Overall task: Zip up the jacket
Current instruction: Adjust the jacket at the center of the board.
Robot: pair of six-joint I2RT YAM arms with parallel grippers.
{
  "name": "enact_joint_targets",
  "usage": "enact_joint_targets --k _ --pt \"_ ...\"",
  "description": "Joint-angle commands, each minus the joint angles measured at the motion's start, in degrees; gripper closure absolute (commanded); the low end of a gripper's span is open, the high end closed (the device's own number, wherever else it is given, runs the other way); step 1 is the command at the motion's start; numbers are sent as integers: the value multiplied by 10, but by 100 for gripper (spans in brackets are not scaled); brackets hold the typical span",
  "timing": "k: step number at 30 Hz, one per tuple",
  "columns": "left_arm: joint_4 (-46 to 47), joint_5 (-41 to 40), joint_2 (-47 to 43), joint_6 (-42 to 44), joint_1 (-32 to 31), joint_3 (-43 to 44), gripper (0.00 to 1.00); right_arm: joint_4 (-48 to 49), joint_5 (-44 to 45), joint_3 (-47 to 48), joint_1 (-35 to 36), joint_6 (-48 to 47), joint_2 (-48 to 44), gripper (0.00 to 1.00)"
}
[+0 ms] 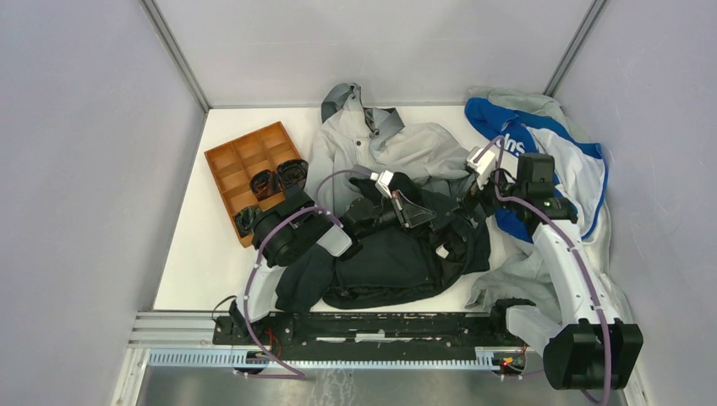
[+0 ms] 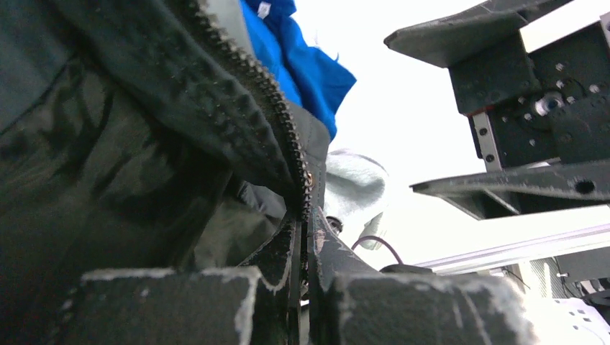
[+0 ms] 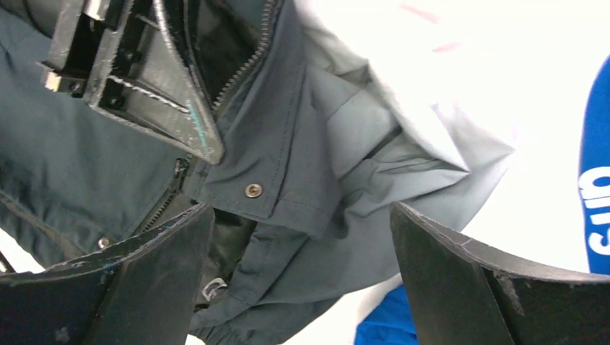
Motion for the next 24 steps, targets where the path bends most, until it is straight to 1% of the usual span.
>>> enact_joint_targets --k 1,4,6,10,14,18,24 --pt "125 -29 -12 38 -2 -2 98 -34 -15 60 -23 -27 6 2" --pt "152 -42 -8 34 -2 3 98 -37 6 65 -33 -47 5 2" --pt "158 -46 -7 32 -2 10 98 -32 9 58 -53 -74 2 2" --pt "158 -51 -1 24 -2 28 98 -62 -49 52 -89 -165 7 2" --pt "158 -58 17 9 -2 51 98 -49 -83 18 -96 -236 2 2" --pt "159 -72 29 0 -2 66 98 -4 -90 -13 -96 -253 10 2" --pt "160 -91 52 -14 -2 94 98 72 -77 -17 -96 -213 53 5"
